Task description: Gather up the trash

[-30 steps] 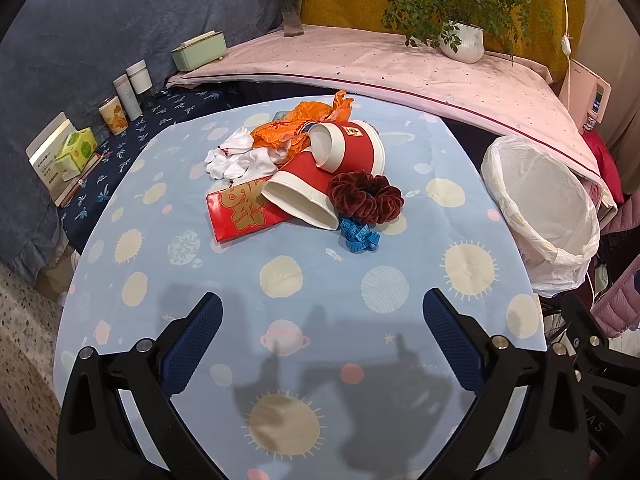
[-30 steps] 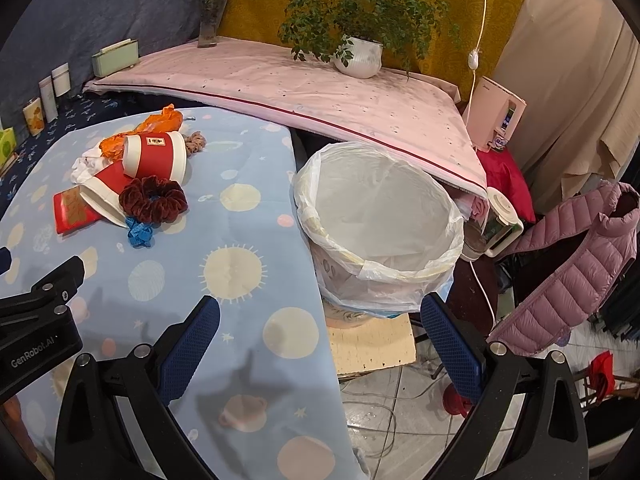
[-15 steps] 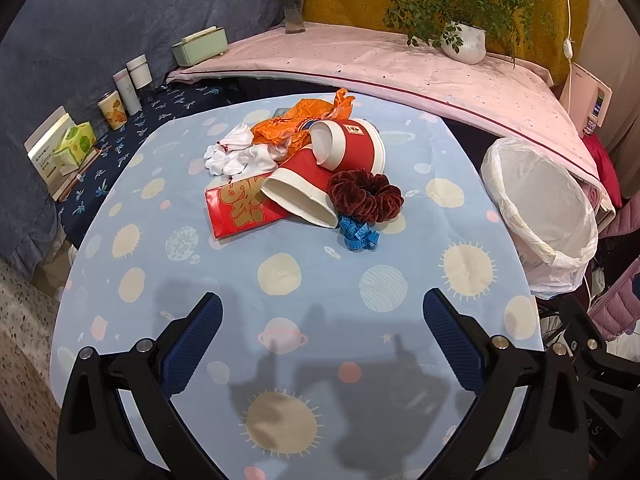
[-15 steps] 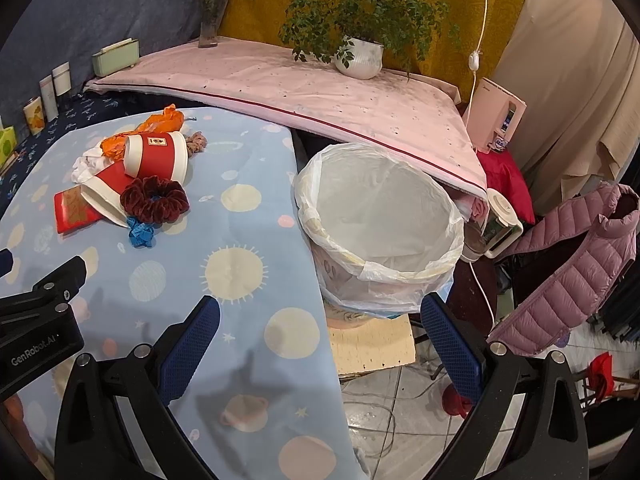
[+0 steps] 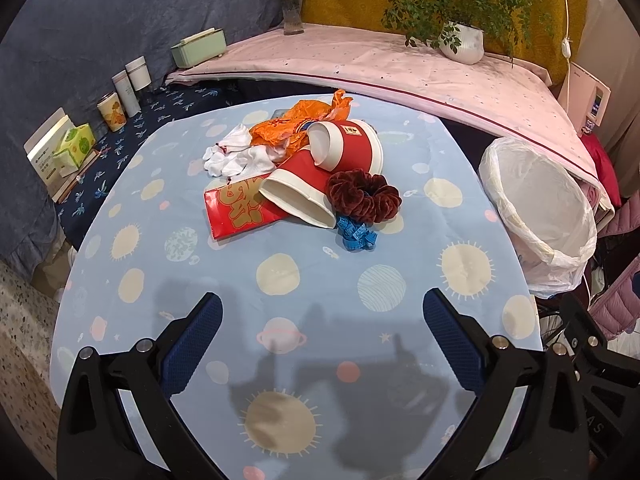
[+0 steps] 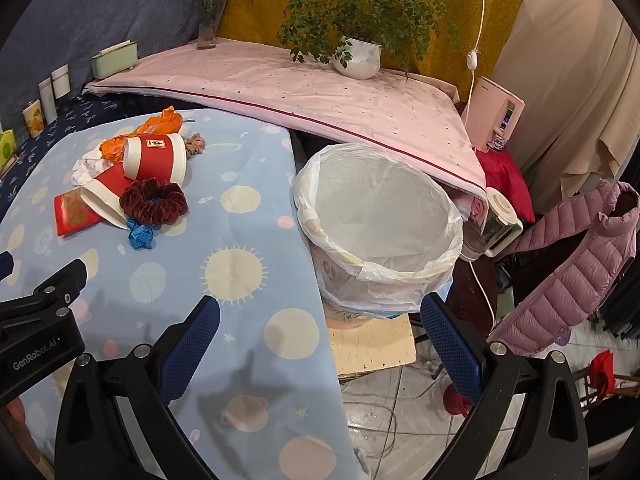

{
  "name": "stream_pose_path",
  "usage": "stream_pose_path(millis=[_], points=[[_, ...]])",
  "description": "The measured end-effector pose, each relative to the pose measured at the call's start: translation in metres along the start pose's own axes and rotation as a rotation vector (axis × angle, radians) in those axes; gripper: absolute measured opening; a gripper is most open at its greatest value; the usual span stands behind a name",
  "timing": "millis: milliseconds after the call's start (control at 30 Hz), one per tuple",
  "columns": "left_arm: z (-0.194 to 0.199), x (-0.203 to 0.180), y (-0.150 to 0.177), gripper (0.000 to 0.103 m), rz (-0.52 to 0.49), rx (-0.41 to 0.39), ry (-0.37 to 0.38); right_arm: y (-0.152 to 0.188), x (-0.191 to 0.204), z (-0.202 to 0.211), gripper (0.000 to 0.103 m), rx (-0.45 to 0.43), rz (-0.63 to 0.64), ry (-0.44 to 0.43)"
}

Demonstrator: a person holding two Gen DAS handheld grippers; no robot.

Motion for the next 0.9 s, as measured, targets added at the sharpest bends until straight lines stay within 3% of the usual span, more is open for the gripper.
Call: stream_pose_path(millis=[900], points=[[0.0013,-0.0058,0.0002,0.096,-0.004,-0.008,0.006,-0.0007,-0.0078,-0.0003,0.096,-0.006,-0.014,0.004]])
Point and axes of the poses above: each gripper's, at about its wrist camera, not at the fingertips, and z roughly against the way its jaws point, x to its left, y to its underside, the point moved 3 cm from there along -z, roughly the way its jaws point, and after that the axes turned 5 degrees about z, right-handed, at the moved point
